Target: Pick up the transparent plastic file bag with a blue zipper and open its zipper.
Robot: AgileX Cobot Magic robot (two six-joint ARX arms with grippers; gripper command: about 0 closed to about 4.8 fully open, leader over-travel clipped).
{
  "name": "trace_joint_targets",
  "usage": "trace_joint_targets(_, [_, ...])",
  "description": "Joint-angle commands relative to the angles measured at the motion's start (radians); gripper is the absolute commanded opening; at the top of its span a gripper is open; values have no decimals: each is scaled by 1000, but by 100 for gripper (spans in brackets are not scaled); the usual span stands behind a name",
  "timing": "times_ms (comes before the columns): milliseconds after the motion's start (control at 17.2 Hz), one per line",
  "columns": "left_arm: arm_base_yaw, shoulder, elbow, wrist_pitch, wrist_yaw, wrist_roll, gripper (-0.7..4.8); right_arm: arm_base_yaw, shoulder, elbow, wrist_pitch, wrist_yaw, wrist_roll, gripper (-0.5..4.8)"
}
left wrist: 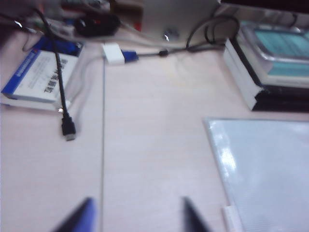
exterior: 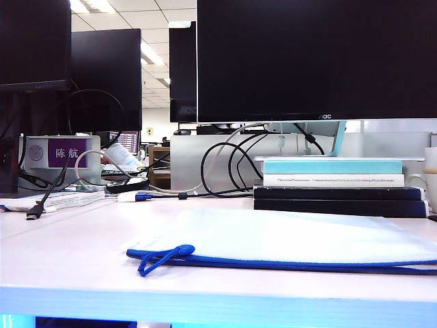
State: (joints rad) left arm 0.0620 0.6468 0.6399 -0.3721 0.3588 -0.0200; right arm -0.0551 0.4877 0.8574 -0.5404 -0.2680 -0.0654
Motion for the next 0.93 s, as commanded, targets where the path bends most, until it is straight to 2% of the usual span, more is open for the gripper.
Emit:
trace_joint_targets(58, [-34, -111, -108, 154, -52, -63, 105, 0, -186, -164, 175, 119, 150, -3])
trace_joint_targets(174, [-40, -237, -200, 216, -113, -72, 46, 0, -314, -280, 234, 112, 307, -3])
trace_joint_targets(290, [-40, -379, -283, 240, -144, -116, 33, 0, -433, -373, 248, 121, 309, -3])
trace_joint_targets(348, [-40, -432, -309, 239, -167, -134, -3, 0, -480, -410, 259, 125, 309, -3])
trace_joint_targets(406, [-40, -493, -340, 236, -206, -149, -6, 2, -488, -450, 290, 114, 314, -3])
trace_joint_targets(464, [-41, -565, -375, 217, -255, -153, -6, 4, -481, -490, 304, 79, 356, -3])
trace_joint_targets(522, [-40, -644, -402, 174, -280, -148, -6, 6, -486, -560, 382, 87, 428, -3])
trace_joint_targets(696, [-40, -645, -427, 119, -269, -89, -6, 6, -486, -700, 496, 87, 427, -3])
trace_joint_targets(754, [-40, -645, -443, 116, -266, -23, -6, 6, -487, -750, 533, 98, 393, -3])
trace_joint_targets(812, [-40, -645, -471, 127, -283, 1, -6, 6, -487, -815, 577, 107, 348, -3])
trace_joint_targets(928, [-40, -645, -499, 130, -313, 2, -6, 6, -487, -851, 537, 150, 262, -3])
